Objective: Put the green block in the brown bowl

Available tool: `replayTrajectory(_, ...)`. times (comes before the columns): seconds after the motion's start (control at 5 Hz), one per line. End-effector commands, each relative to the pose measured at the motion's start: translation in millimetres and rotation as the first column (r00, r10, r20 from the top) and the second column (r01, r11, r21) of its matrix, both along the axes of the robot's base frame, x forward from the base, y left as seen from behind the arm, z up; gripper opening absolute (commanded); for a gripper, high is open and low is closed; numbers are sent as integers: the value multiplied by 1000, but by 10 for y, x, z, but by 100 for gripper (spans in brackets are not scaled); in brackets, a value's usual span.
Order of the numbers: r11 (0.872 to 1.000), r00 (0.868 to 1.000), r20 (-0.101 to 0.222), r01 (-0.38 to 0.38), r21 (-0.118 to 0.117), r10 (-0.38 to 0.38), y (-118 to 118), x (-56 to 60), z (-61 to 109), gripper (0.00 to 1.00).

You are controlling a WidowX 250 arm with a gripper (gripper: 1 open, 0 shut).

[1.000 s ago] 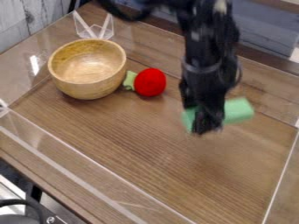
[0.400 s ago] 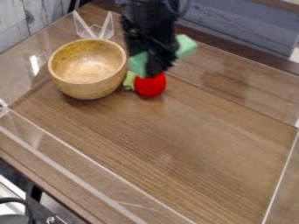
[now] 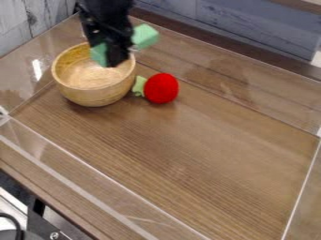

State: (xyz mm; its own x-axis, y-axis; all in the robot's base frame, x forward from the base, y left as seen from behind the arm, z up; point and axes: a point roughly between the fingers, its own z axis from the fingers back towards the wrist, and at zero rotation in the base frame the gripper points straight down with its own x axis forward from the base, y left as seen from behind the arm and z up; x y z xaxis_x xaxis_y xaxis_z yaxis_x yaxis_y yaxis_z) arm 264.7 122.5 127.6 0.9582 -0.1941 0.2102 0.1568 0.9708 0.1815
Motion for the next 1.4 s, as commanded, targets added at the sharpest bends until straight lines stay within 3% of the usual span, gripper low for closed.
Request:
replayTrajectory(0.0,993,992,58,-115,22,114,251,44,70,0)
replayTrajectory(0.2,982,980,67,-189,11,188,245,18,60,0)
replayTrajectory(0.6,962,959,78,-273,-9,272,352,229,-32,0)
replayTrajectory(1.0,985,981,90,-167,-38,170,581,354,101,0)
replayTrajectory(1.2,988,985,94,-140,-57,145,564,317,41,0)
